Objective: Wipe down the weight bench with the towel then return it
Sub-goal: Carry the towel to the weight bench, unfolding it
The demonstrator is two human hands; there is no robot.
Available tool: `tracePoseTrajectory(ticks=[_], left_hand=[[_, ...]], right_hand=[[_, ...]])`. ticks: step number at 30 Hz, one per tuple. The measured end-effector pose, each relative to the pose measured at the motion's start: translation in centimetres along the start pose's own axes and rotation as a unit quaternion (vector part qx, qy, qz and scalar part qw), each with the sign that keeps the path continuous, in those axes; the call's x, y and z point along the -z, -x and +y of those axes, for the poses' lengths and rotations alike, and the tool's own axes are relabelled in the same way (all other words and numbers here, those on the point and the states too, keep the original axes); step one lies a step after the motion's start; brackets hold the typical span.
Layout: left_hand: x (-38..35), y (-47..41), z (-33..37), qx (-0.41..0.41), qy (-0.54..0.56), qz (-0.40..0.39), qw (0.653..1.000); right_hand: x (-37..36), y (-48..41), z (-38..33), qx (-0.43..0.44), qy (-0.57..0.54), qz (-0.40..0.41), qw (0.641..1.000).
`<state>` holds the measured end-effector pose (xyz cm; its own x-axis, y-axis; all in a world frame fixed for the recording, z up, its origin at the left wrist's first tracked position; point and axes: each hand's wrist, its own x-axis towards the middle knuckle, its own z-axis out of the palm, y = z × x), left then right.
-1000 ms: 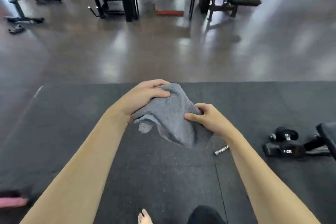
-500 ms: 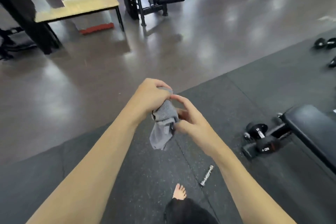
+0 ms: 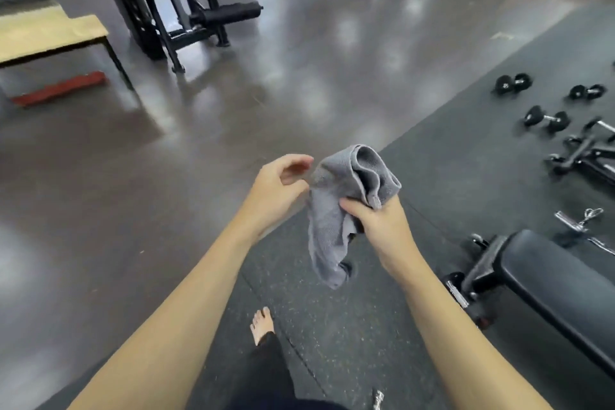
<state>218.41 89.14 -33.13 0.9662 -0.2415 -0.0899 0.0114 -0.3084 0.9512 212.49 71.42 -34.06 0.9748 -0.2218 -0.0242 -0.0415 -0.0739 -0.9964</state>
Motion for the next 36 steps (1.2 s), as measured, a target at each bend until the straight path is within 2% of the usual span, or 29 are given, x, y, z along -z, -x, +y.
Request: tracePoseTrajectory(ticks=[3, 6, 9, 12, 14, 18, 23, 30, 33, 36], left_hand=[[0.3, -7.7, -1.7, 0.041, 0.112, -0.173, 0.978], [-0.2, -15.4, -1.4, 0.089, 0.126, -0.271, 0.95], [-1.6, -22.7, -0.3, 0.102, 0.071, -0.367, 0.922], [-5.1, -30.5, 1.3, 0.098, -0.021, -0.446, 0.889], [-8.7, -35.2, 2.5, 0.086, -0.064, -0.482, 0.87], [-17.1, -44.7, 4.9, 0.077, -0.087, -0.474, 0.873], [-27.3, -56.9, 9.5, 0.098, -0.033, -0.459, 0.882], [-39.2, -71.0, 15.8, 0.076, 0.026, -0.446, 0.891], [-44.5, -77.2, 17.5, 0.052, 0.035, -0.422, 0.904], [-49.8, -84.3, 18.8, 0.033, 0.045, -0.432, 0.9]], right_hand=[[-0.5, -7.1, -0.7, -0.059, -0.09, 0.01, 0.994], [1.5, -13.7, -1.5, -0.059, -0.138, 0.047, 0.988], [4.8, -18.5, -1.6, -0.062, -0.145, 0.143, 0.977], [9.5, -23.2, -0.5, -0.063, -0.179, 0.256, 0.948], [13.0, -26.4, 0.7, -0.06, -0.198, 0.303, 0.93], [20.7, -32.9, 3.5, -0.066, -0.21, 0.379, 0.899], [31.9, -40.8, 5.2, -0.083, -0.248, 0.442, 0.858], [43.6, -51.7, 5.8, -0.042, -0.245, 0.475, 0.844], [47.4, -57.0, 6.9, -0.025, -0.25, 0.51, 0.823], [51.2, -63.0, 8.2, -0.019, -0.242, 0.542, 0.804]])
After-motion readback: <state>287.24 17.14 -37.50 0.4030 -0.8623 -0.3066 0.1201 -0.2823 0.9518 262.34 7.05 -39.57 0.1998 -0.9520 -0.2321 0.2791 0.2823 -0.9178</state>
